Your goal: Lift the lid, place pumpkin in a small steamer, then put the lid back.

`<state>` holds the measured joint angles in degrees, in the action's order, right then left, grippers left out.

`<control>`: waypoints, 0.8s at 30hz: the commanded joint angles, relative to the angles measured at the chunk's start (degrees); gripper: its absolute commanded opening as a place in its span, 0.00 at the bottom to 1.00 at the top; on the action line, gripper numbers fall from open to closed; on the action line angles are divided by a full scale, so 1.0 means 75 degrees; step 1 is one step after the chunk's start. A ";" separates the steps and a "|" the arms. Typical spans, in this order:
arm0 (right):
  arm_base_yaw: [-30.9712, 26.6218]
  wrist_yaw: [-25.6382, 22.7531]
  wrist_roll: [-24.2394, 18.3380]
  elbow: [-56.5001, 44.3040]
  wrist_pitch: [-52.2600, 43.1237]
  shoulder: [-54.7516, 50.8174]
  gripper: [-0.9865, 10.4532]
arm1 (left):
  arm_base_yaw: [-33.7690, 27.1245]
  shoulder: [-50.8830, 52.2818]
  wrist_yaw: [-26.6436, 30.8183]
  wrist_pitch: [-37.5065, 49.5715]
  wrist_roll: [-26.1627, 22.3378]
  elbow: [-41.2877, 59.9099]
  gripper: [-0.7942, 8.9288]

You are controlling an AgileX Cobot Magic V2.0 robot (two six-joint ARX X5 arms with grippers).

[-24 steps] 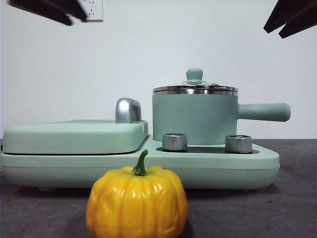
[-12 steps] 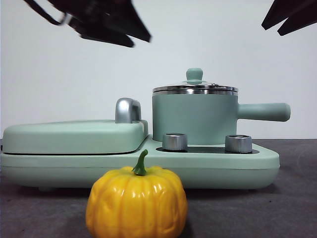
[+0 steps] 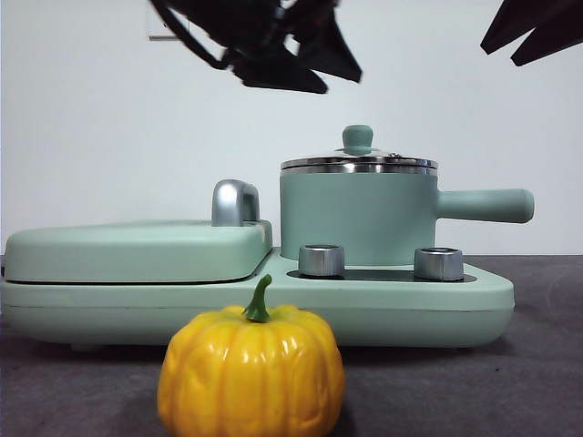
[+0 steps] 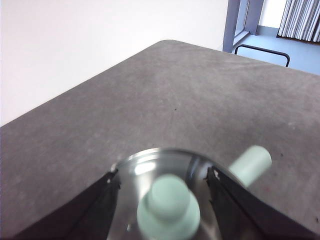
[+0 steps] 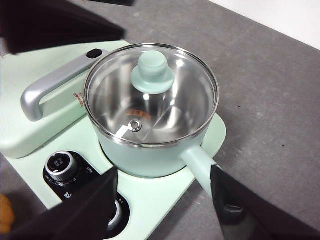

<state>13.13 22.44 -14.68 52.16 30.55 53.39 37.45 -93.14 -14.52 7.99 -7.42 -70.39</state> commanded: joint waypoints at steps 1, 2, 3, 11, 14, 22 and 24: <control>0.0035 0.0015 0.0102 0.0154 -0.0099 0.0047 0.34 | 0.0122 -0.0472 0.0017 0.0079 0.0149 -0.0530 0.37; 0.0035 0.0015 0.0102 0.0154 -0.0099 0.0047 0.34 | 0.0131 -0.0589 0.0015 0.0076 0.0152 -0.0632 0.37; 0.0035 0.0012 0.0099 0.0154 -0.0099 0.0047 0.34 | 0.0140 -0.0699 0.0017 0.0085 0.0152 -0.0711 0.37; 0.0035 0.0012 0.0099 0.0154 -0.0125 0.0050 0.34 | 0.0172 -0.1090 0.0009 -0.0181 0.0216 -0.0772 0.37; 0.0035 0.0012 0.0102 0.0154 -0.0125 0.0050 0.34 | 0.0187 -0.1183 0.0006 -0.0268 0.0230 -0.0772 0.37; 0.0035 0.0012 0.0102 0.0154 -0.0125 0.0050 0.34 | 0.0259 -0.1343 -0.0105 -0.0338 0.0224 -0.0772 0.36; 0.0035 0.0012 0.0102 0.0154 -0.0125 0.0050 0.34 | 0.0259 -0.1343 -0.0096 -0.0353 0.0224 -0.0772 0.22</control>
<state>13.13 22.44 -14.66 52.16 30.37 53.39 38.87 -102.04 -14.83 4.93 -6.15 -74.98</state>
